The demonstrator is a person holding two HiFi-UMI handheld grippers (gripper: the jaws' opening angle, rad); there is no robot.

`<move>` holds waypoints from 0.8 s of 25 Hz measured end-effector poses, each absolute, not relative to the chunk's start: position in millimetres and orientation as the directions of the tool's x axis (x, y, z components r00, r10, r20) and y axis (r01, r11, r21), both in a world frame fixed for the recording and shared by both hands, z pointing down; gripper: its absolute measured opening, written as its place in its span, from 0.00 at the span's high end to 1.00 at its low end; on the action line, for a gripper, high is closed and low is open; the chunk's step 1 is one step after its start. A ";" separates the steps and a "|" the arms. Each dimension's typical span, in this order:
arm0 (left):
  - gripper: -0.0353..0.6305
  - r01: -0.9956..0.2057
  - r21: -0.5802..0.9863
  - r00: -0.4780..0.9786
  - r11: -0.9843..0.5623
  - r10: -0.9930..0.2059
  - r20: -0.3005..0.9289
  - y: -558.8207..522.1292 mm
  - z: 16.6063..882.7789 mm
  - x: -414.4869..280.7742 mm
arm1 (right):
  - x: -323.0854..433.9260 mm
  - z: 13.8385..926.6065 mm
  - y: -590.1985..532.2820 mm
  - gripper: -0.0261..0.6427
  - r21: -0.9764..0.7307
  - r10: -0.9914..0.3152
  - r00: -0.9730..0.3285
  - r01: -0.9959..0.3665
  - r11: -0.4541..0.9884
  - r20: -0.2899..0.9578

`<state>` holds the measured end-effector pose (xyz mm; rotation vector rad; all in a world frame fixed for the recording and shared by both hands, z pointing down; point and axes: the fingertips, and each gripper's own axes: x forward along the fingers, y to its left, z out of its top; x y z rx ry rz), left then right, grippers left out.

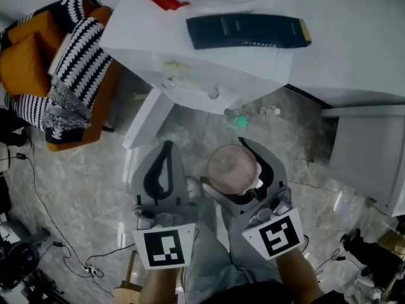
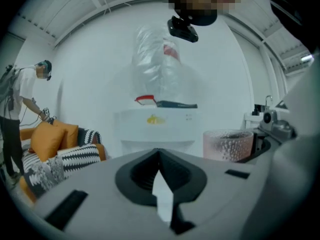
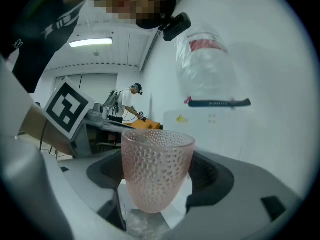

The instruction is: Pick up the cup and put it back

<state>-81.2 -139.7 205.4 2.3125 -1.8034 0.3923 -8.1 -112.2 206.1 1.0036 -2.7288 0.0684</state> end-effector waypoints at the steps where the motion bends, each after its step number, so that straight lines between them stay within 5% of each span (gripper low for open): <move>1: 0.93 -0.968 -0.009 0.235 -0.251 -0.920 0.314 -138.7 222.5 -81.5 | -7.8 228.7 -110.4 0.38 0.025 -0.634 -0.734 -0.648 0.761 0.244; 10: 0.93 -0.924 -0.099 0.318 -0.369 -0.885 0.340 -120.8 422.7 -72.3 | -7.7 422.5 -99.2 0.38 0.028 -0.580 -0.762 -0.599 0.800 0.287; 20: 0.93 -0.941 -0.035 0.322 -0.335 -0.924 0.207 -120.6 616.0 -77.8 | -29.7 619.2 -110.1 0.38 0.029 -0.564 -0.789 -0.575 0.817 0.244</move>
